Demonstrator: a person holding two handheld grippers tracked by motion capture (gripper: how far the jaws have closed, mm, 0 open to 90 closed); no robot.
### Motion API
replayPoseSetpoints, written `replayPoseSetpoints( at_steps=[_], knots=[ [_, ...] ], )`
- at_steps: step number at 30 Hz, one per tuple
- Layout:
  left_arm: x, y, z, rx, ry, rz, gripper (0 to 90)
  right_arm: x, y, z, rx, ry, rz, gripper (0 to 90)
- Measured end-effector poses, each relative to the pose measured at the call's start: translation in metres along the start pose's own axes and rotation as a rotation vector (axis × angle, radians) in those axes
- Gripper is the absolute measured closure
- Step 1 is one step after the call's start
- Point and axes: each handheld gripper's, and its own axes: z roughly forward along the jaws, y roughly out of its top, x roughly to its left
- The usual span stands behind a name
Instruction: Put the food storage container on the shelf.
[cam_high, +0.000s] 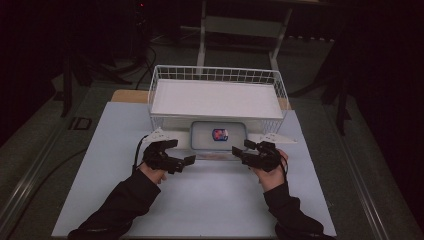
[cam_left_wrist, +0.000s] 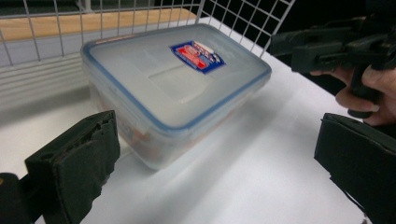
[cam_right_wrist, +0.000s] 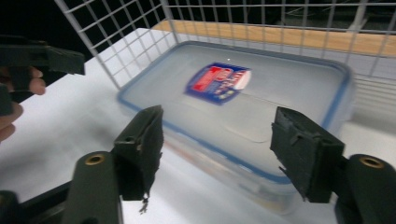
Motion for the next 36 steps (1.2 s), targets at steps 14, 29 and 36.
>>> replayPoseSetpoints(
  at_steps=[14,29,36],
  knots=[
    [-0.020,-0.028,-0.010,0.032,-0.042,0.073,0.3,0.024,-0.005,0.009,0.067,0.099,-0.050,75.8],
    [-0.033,-0.061,-0.010,0.109,-0.048,0.097,0.3,0.027,-0.023,0.031,0.160,0.100,-0.084,90.0],
    [-0.037,-0.066,-0.006,0.116,-0.045,0.126,0.3,0.024,-0.024,0.043,0.166,0.074,-0.098,90.0]
  ],
)
